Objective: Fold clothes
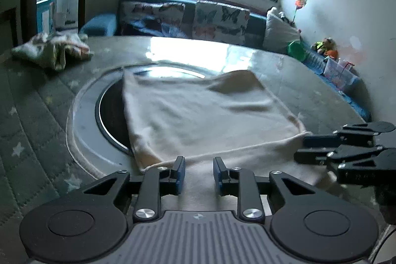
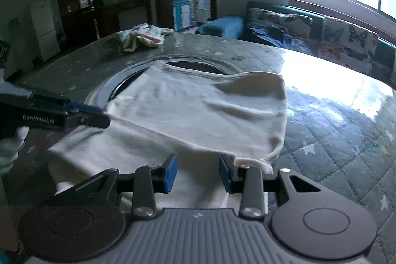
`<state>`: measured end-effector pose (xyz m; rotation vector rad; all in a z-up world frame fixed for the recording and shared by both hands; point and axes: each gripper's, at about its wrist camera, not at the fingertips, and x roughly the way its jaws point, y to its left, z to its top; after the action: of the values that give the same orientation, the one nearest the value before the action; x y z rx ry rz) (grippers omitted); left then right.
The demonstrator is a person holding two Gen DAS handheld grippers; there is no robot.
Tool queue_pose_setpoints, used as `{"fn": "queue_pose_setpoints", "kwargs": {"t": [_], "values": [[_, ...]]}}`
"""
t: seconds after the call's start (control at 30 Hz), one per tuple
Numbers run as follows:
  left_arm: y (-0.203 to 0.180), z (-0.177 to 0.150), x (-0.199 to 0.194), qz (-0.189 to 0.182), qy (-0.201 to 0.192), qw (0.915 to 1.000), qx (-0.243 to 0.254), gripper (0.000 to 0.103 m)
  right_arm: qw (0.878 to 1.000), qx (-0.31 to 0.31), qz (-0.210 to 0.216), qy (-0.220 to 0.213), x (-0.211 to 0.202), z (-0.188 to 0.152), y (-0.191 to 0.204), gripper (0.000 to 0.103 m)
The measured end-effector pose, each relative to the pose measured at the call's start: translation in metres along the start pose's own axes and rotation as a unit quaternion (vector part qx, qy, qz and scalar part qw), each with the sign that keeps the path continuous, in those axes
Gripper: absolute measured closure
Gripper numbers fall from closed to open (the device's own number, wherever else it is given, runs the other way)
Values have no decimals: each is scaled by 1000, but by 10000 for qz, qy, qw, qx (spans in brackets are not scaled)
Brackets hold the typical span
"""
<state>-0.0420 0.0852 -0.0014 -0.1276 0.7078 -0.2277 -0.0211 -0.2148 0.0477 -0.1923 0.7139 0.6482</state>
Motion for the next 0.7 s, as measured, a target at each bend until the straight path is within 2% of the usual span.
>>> {"fn": "queue_pose_setpoints", "kwargs": {"t": [0.27,0.4,0.63,0.67,0.7], "values": [[-18,-17,-10,-16,123,9988,464,70,9997,-205,4,167,-3,-10,5,66],[-30,-23,-29,-130,79,9972,728,61,9995,-280,46,169,-9,-11,8,66],[-50,-53,-56,-186,170,9886,1483,57,9988,-435,100,217,-20,-19,12,64],[-52,-57,-57,-195,193,9871,1579,57,9987,-462,105,197,-24,-19,13,63],[-53,-61,-59,-203,216,9854,1674,57,9984,-514,106,188,-28,-20,14,57]]}}
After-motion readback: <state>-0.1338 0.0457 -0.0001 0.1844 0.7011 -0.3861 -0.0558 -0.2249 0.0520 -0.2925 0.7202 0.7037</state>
